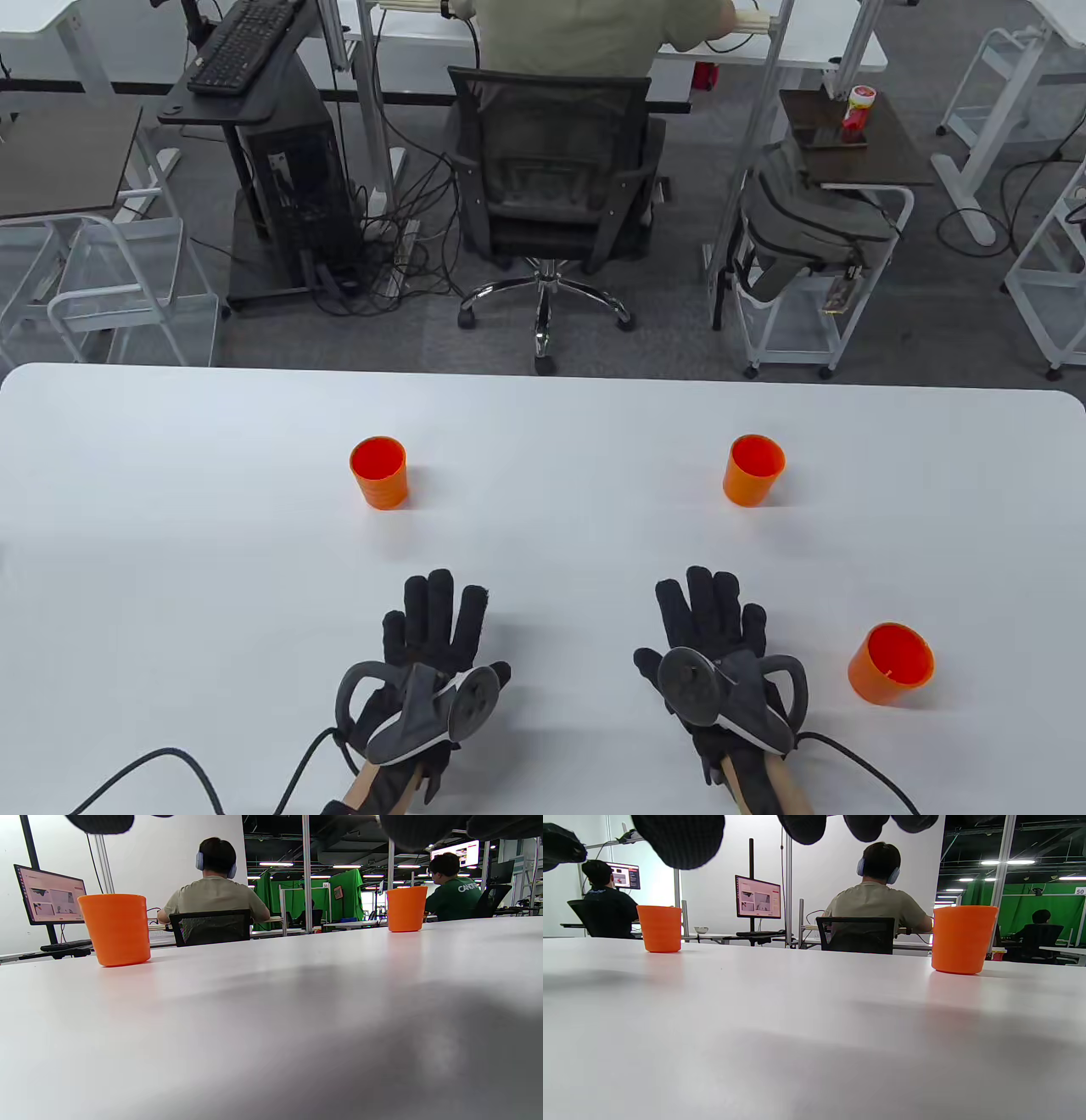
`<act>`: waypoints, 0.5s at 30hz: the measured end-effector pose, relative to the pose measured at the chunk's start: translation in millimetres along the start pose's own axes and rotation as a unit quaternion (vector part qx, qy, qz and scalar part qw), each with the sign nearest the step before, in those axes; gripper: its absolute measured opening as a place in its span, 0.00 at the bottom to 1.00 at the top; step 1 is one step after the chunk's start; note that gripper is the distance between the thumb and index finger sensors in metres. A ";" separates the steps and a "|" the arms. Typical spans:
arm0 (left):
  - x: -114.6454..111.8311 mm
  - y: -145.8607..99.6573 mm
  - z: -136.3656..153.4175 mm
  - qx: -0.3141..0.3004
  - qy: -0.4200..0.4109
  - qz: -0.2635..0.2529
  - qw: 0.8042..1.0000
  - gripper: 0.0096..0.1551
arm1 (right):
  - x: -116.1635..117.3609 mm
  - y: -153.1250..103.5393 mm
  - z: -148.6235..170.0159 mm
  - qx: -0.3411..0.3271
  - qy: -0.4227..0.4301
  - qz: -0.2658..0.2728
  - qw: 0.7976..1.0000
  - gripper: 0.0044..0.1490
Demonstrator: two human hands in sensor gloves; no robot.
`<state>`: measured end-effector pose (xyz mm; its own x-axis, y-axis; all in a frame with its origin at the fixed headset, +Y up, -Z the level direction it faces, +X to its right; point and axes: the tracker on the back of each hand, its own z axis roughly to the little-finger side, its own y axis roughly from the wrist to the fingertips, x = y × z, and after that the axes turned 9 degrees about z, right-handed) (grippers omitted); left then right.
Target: Nest cup into cup
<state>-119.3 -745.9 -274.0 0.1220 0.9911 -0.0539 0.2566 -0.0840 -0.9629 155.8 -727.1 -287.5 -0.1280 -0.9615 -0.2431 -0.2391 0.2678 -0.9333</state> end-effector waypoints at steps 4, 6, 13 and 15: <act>1.3 -2.1 4.1 0.010 -0.007 -0.001 1.000 0.56 | -2.8 -0.2 1.0 -0.002 0.007 0.010 1.000 0.52; 2.7 -2.4 5.8 0.012 -0.017 -0.003 1.000 0.56 | -5.6 0.3 2.2 -0.002 0.018 0.018 1.000 0.53; 2.8 -1.8 5.5 0.009 -0.021 -0.006 1.000 0.56 | -17.6 -1.1 14.1 0.007 0.060 0.055 0.997 0.58; 2.6 -1.7 5.1 0.007 -0.022 -0.007 1.000 0.56 | -25.2 -3.4 24.3 0.025 0.063 0.071 0.995 0.60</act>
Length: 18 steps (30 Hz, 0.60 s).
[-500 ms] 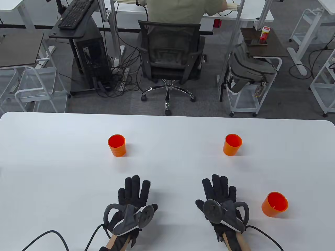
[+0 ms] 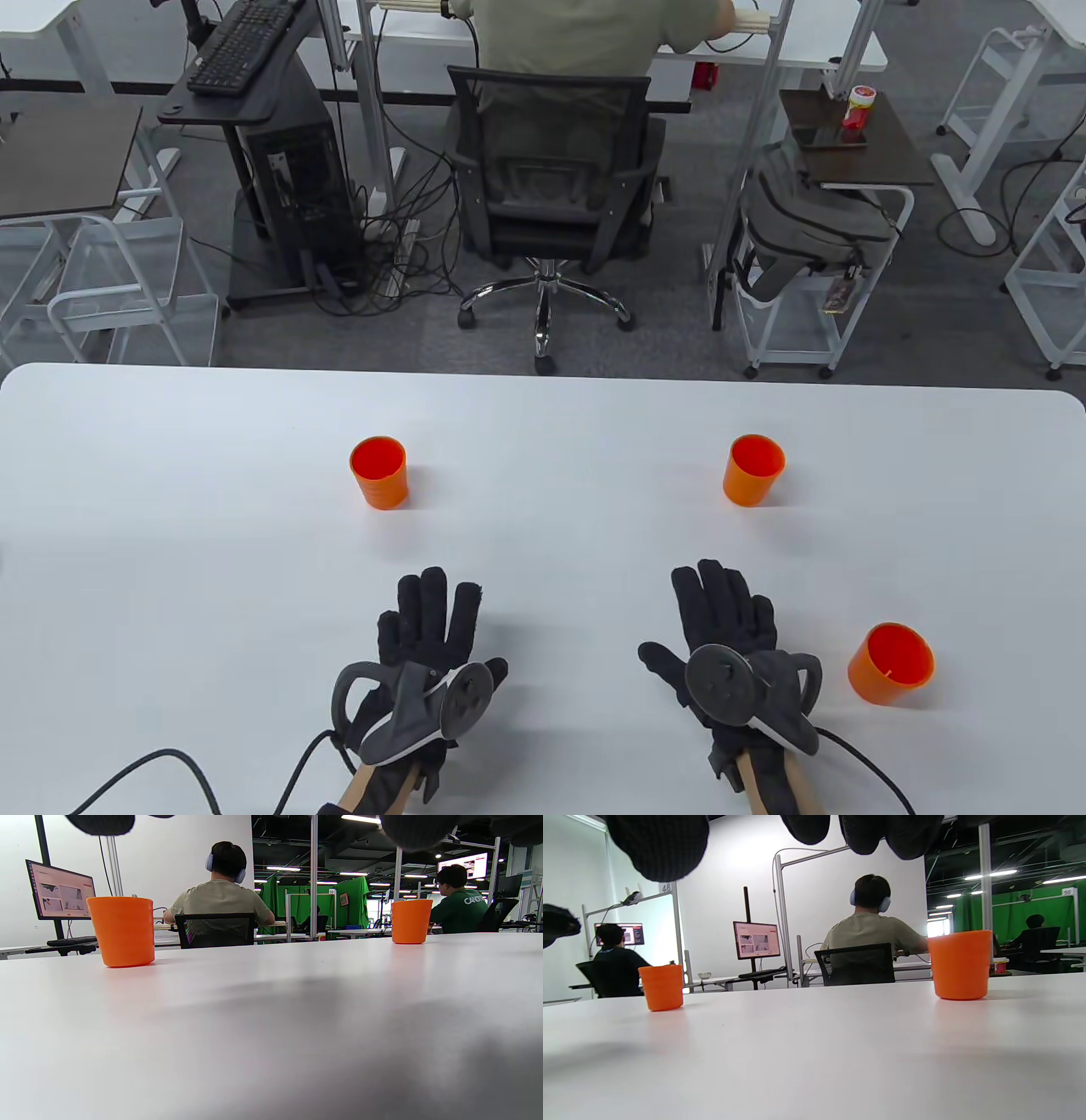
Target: Nest cup into cup
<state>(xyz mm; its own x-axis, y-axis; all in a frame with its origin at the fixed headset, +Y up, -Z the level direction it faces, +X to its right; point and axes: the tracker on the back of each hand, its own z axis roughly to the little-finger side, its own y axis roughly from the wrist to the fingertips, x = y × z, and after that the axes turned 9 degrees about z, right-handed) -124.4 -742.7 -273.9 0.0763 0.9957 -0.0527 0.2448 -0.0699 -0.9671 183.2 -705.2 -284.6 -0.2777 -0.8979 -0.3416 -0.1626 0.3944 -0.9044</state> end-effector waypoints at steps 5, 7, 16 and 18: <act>-1.5 0.4 -1.4 -0.003 0.000 0.001 1.000 0.56 | -29.1 -6.3 39.3 0.088 0.002 0.061 0.994 0.62; -1.9 0.9 -2.7 -0.005 0.001 0.004 1.000 0.56 | -38.9 -11.6 63.8 0.142 -0.008 0.079 0.987 0.62; -2.1 1.1 -3.7 -0.006 0.000 0.006 1.000 0.56 | -43.5 -42.6 147.6 0.327 -0.001 0.076 0.942 0.69; -2.0 1.2 -4.0 -0.006 0.001 0.008 1.000 0.56 | -37.7 -50.1 161.8 0.355 0.022 0.068 0.932 0.72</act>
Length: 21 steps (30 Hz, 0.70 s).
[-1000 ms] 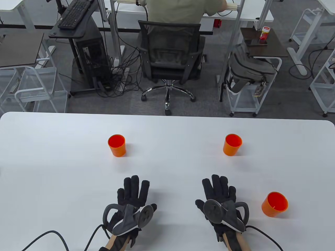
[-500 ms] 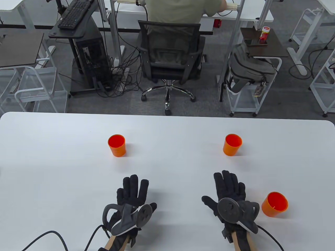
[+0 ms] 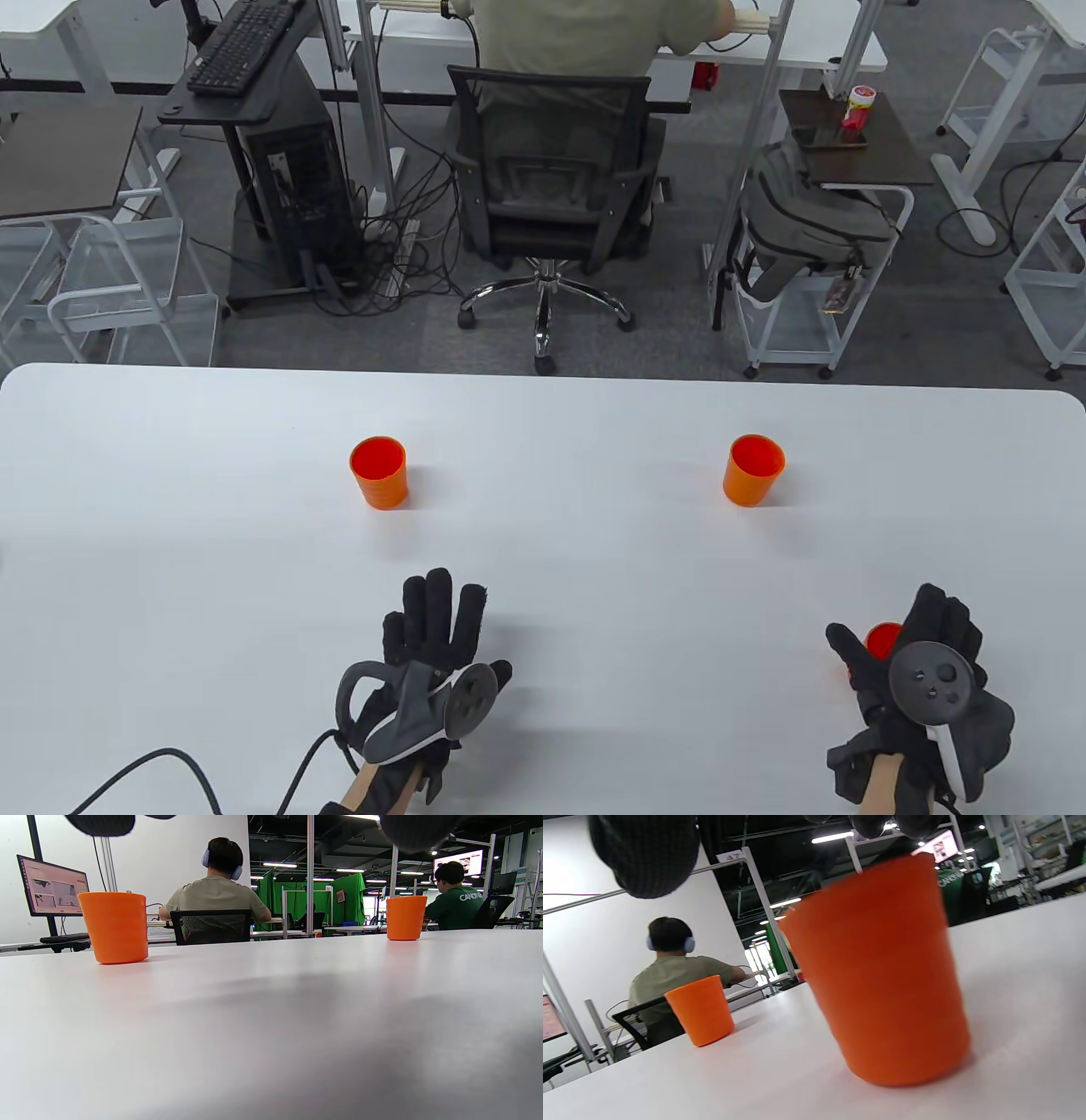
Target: Nest cup into cup
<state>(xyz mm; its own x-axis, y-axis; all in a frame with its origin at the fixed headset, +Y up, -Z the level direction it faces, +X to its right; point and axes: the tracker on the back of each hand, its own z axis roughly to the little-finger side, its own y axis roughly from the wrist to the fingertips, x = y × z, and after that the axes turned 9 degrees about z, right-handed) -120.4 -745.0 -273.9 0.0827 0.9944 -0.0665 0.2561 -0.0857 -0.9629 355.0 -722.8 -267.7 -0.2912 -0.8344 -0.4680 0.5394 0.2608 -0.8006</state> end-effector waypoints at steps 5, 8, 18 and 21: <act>0.1 -0.4 0.4 0.002 -0.004 0.001 1.000 0.56 | 7.5 4.4 20.8 0.052 0.025 -0.043 0.997 0.78; -0.1 -0.4 0.8 0.003 -0.006 -0.001 1.000 0.56 | 10.5 5.5 24.0 0.064 0.012 -0.054 0.996 0.78; -0.5 -0.2 1.1 0.003 -0.007 0.000 1.000 0.56 | 13.0 5.7 26.1 0.082 0.014 -0.048 0.995 0.70; -0.3 -0.2 1.4 0.003 -0.007 -0.002 1.000 0.56 | 13.3 4.9 25.5 0.084 0.019 -0.036 0.996 0.68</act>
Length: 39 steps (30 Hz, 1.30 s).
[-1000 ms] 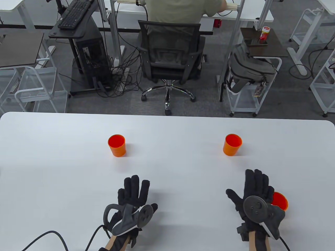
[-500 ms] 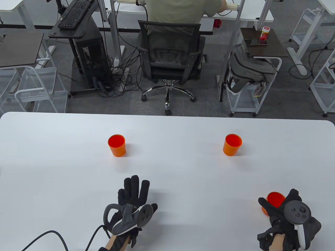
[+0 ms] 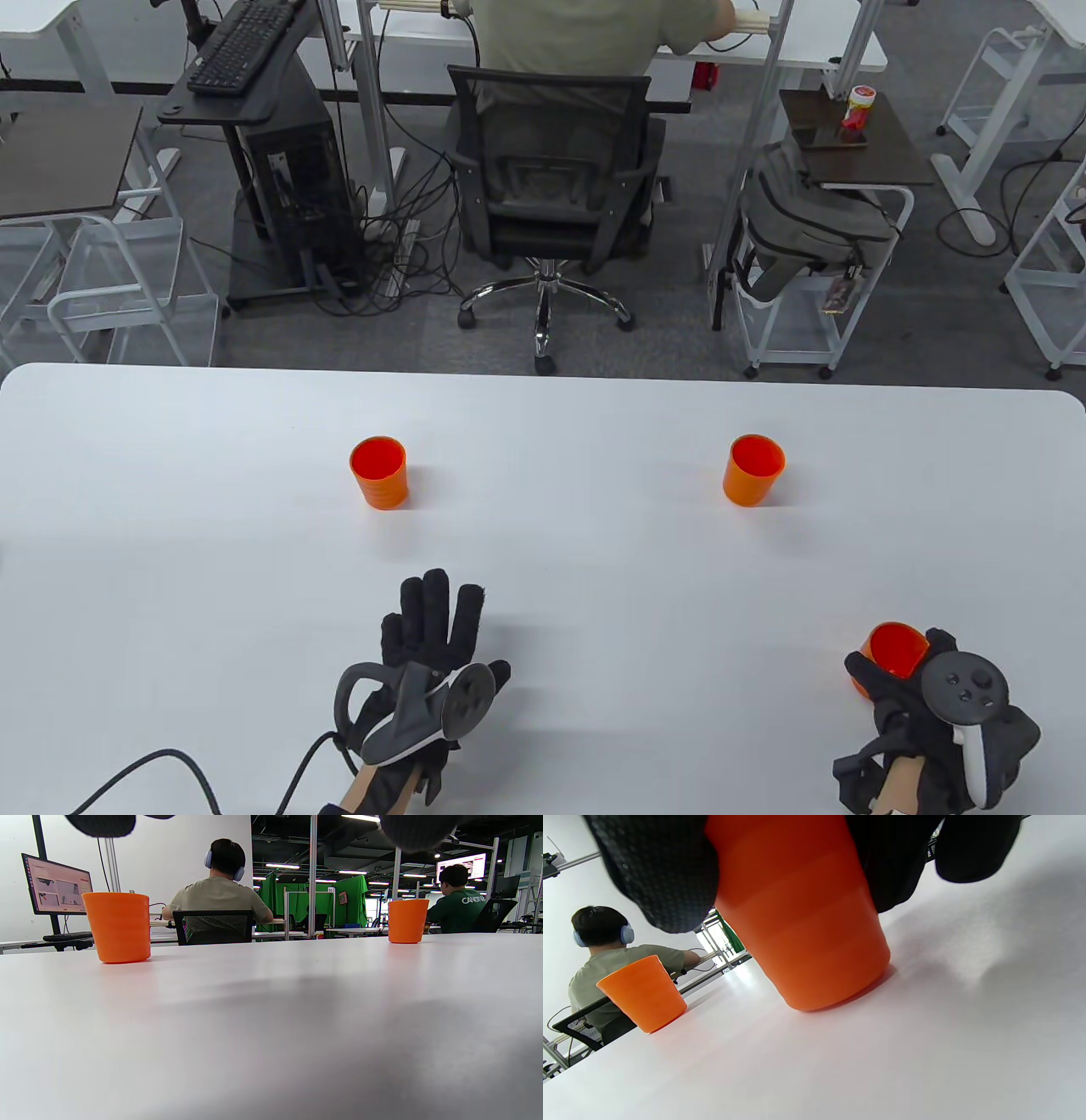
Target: Nest cup into cup
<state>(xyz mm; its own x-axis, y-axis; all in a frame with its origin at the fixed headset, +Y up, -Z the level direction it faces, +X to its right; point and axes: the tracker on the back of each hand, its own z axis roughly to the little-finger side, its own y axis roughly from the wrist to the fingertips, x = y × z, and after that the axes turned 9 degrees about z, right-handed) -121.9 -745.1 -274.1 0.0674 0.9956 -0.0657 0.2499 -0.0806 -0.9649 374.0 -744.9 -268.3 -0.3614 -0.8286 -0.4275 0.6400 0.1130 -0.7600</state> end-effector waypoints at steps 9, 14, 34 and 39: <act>0.1 -0.3 -0.1 -0.002 -0.002 -0.002 1.000 0.56 | 4.0 -13.1 -51.1 -0.109 0.011 0.003 0.994 0.68; 0.0 -0.4 -0.9 -0.005 -0.003 -0.002 1.000 0.56 | 24.2 -41.9 -112.3 -0.237 0.029 -0.065 0.969 0.68; 0.5 -0.3 -1.9 -0.004 0.000 0.001 1.000 0.56 | 116.1 -148.2 -219.5 -0.403 0.017 -0.214 0.890 0.67; 0.9 0.3 -2.0 -0.004 0.002 0.000 1.000 0.56 | 121.7 -145.0 -213.9 -0.396 0.006 -0.212 0.893 0.67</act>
<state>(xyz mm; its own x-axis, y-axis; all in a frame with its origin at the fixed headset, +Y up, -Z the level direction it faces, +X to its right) -119.8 -744.4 -273.9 0.0719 0.9953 -0.0647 0.2577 -0.0812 -0.9628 92.1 -744.9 -314.8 -0.4668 -0.8841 -0.0200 -0.2361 0.1464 -0.9606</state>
